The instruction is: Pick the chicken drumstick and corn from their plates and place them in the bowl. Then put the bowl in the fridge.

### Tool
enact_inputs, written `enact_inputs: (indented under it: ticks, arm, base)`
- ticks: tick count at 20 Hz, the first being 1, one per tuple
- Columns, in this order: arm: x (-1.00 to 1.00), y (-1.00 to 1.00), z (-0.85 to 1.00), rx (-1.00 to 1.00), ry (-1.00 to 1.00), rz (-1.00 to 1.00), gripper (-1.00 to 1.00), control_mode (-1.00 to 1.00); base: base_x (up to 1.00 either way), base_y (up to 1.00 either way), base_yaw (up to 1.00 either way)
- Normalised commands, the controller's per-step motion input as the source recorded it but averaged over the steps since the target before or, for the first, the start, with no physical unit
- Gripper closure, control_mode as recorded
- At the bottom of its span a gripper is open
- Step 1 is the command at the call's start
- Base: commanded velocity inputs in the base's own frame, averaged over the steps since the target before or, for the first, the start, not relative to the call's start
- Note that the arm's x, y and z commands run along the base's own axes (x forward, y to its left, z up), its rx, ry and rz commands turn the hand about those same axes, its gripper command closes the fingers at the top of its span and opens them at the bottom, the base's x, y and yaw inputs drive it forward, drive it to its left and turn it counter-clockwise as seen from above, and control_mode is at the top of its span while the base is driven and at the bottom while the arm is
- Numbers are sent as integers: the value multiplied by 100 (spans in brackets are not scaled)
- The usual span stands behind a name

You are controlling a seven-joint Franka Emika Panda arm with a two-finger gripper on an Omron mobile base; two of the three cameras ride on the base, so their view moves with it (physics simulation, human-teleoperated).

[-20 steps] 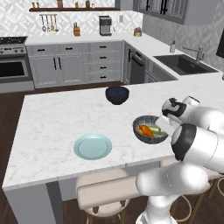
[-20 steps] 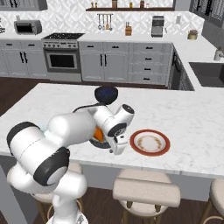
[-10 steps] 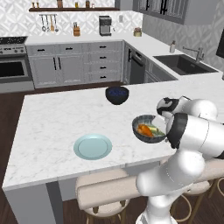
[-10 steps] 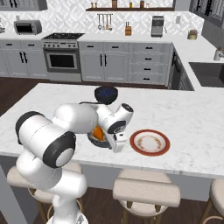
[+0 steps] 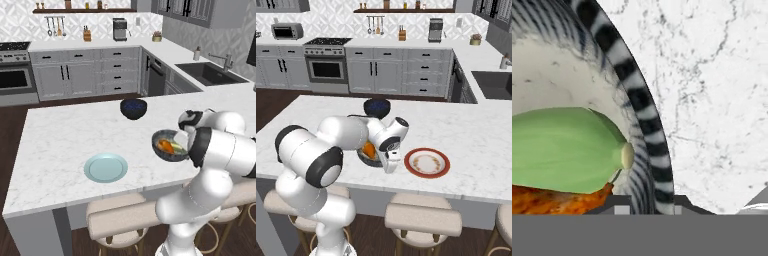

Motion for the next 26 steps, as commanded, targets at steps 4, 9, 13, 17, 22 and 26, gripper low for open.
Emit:
enact_inputs:
  ticks: [4, 9, 13, 17, 22, 26]
  arm:
    - [-60, 1, 94, 0, 1, -7, 100, -100]
    - [-72, 0, 100, 4, 12, -1, 100, -100]
    - [-85, 31, 87, 0, 1, 0, 100, -100]
    - [-92, 30, 61, -8, -18, -3, 100, -100]
    - [-65, 18, 50, -5, -10, -5, 100, -100]
    - [-54, 11, 59, 0, 0, 0, 100, -100]
  base:
    - [0, 0, 0]
    - [0, 0, 0]
    - [0, 0, 0]
    - [0, 0, 0]
    - [0, 0, 0]
    - [0, 0, 0]
